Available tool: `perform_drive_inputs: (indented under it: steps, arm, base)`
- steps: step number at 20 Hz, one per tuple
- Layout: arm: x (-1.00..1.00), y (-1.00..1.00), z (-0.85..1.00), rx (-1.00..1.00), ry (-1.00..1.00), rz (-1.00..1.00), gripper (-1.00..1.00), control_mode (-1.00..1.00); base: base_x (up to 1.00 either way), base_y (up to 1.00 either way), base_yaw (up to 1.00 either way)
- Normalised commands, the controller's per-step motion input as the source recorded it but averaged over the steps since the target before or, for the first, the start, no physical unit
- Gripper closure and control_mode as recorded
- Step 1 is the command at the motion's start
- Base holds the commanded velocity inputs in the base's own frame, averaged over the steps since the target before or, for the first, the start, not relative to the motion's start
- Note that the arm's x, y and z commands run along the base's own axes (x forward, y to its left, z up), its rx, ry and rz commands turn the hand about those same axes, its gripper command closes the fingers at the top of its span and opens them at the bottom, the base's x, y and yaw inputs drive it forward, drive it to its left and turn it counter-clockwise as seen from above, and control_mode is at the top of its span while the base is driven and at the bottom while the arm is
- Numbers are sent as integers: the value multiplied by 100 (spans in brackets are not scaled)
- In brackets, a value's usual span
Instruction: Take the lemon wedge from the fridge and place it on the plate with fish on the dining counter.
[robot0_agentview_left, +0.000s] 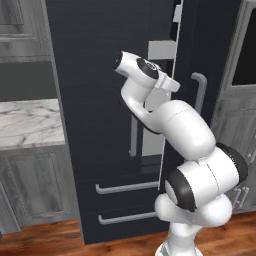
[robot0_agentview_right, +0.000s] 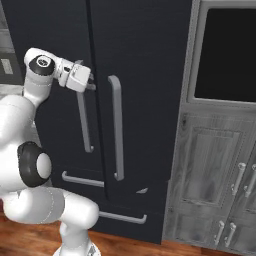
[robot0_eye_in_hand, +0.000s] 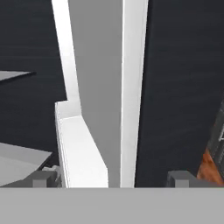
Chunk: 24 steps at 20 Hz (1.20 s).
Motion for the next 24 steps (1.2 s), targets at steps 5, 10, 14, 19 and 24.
perform_drive_inputs:
  steps: [5, 10, 14, 19, 24]
  arm:
    - [-86, -52, -42, 0, 11, -24, -100, -100]
    - [-100, -82, -58, 0, 10, -27, -100, -100]
    - [-100, -99, -70, 1, 18, -28, -100, -100]
    - [-100, -100, -53, 3, 17, -28, -100, -100]
    - [-89, -2, -10, -6, 0, -2, -100, -100]
  base:
    - [0, 0, 0]
    - [0, 0, 0]
    - [0, 0, 0]
    - [0, 0, 0]
    - [0, 0, 0]
